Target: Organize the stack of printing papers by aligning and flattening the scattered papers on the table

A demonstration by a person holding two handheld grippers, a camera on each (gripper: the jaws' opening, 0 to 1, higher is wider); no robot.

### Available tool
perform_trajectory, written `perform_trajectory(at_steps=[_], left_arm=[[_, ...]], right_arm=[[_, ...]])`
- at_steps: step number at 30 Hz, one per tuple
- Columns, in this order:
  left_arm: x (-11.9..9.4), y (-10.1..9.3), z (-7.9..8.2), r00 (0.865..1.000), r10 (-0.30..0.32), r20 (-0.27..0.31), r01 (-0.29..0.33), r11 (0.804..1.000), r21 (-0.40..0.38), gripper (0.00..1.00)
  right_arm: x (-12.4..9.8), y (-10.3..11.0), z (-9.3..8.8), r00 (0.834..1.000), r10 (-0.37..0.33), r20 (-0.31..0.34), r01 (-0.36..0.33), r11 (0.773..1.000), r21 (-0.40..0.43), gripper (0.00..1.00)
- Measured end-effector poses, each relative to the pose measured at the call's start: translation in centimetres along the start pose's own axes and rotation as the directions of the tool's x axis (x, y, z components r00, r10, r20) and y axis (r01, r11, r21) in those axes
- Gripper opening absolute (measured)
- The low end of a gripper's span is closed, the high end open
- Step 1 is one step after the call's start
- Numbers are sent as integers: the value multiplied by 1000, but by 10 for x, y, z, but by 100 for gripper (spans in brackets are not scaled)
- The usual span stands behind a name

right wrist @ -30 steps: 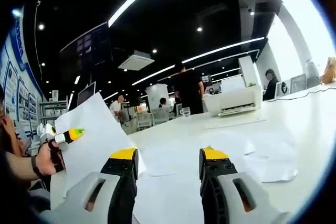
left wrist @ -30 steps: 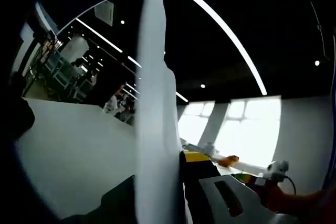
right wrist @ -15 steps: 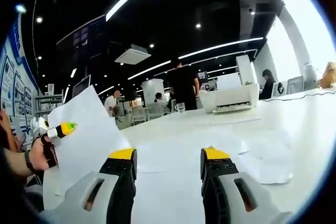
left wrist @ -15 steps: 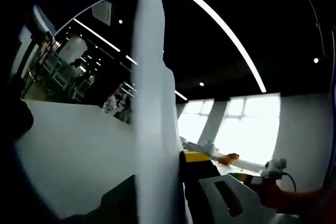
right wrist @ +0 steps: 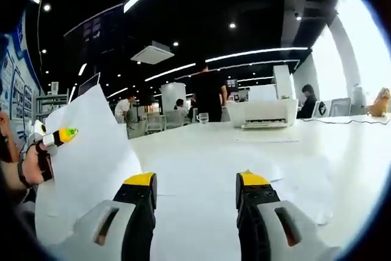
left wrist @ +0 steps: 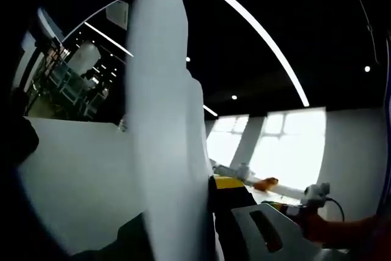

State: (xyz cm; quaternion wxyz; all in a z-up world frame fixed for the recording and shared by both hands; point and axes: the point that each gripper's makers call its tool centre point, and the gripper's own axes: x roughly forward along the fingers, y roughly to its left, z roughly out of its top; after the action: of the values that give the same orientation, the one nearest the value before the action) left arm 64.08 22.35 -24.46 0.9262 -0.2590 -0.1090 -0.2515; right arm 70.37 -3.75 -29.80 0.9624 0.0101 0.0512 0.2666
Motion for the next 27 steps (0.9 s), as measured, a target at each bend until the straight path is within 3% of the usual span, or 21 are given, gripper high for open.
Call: perform_trajectory(at_steps=[16, 27], left_arm=[[0, -2, -2, 1000, -3, -10, 3, 1000, 11, 6], [1, -3, -3, 1000, -3, -14, 4, 1000, 20, 6]], right_arm=[[9, -56, -3, 993, -111, -36, 109, 993, -54, 53], [23, -60, -12, 992, -91, -92, 83, 992, -93, 57]])
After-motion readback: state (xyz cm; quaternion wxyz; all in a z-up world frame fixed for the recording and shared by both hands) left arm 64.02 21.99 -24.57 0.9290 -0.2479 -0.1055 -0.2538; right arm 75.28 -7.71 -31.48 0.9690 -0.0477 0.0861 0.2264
